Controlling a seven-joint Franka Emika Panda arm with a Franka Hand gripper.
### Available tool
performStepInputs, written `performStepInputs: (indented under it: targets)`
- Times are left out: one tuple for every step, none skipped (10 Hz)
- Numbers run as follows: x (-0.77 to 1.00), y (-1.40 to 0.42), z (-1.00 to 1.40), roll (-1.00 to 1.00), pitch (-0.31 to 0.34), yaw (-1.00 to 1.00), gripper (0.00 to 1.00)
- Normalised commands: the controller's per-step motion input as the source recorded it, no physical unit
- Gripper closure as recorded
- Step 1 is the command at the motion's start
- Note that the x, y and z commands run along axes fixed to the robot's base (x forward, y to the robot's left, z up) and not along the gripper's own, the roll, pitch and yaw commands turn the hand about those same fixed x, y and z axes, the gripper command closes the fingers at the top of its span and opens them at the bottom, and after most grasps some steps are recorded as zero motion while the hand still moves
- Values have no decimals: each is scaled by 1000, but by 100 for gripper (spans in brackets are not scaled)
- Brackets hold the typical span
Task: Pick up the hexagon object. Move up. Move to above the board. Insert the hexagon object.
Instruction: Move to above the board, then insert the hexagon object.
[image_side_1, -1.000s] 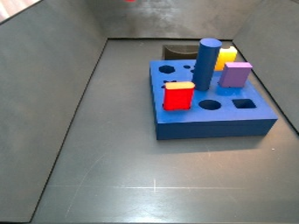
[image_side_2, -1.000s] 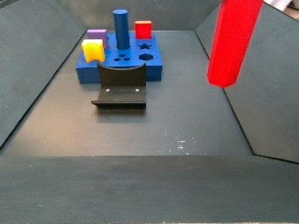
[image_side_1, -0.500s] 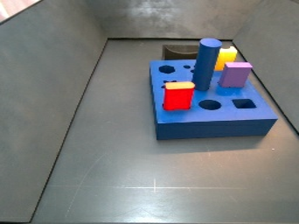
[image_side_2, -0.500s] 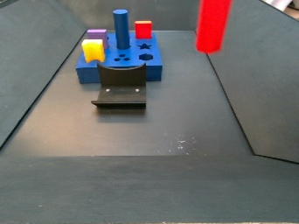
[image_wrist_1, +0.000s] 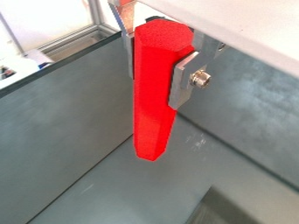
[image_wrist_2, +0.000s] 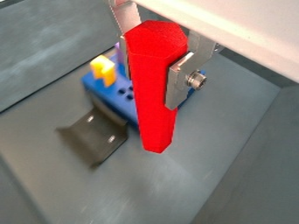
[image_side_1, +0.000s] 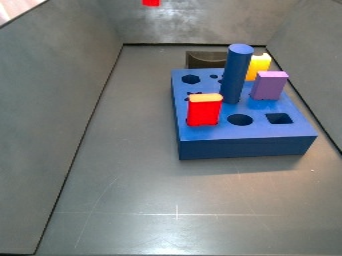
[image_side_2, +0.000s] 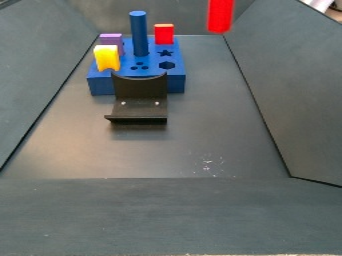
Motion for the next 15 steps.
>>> performStepInputs:
  targets:
    - [95,-1000,77,-21,8,6,100]
    - [97,-1000,82,-16,16,8,100]
    - [99,-1000,84,4,31,8,100]
    - [106,-1000,86,-5,45,7,100]
    - [112,-1000,87,-20,57,5,100]
    - [130,-1000,87,13,82,4,100]
    - [139,-1000,88,11,94,9,100]
    - [164,-1000,93,-4,119,6,100]
    - [173,-1000,101,5,129,9,100]
    - [193,-927,103,9,141,5,100]
    - [177,-728,86,6,139,9,100]
    - [122,-385,54,12,133,9,100]
    - [88,-227,42,15,109,10,100]
    - [291,203,-511,276,0,549,100]
    - [254,349,-731,213,-21,511,100]
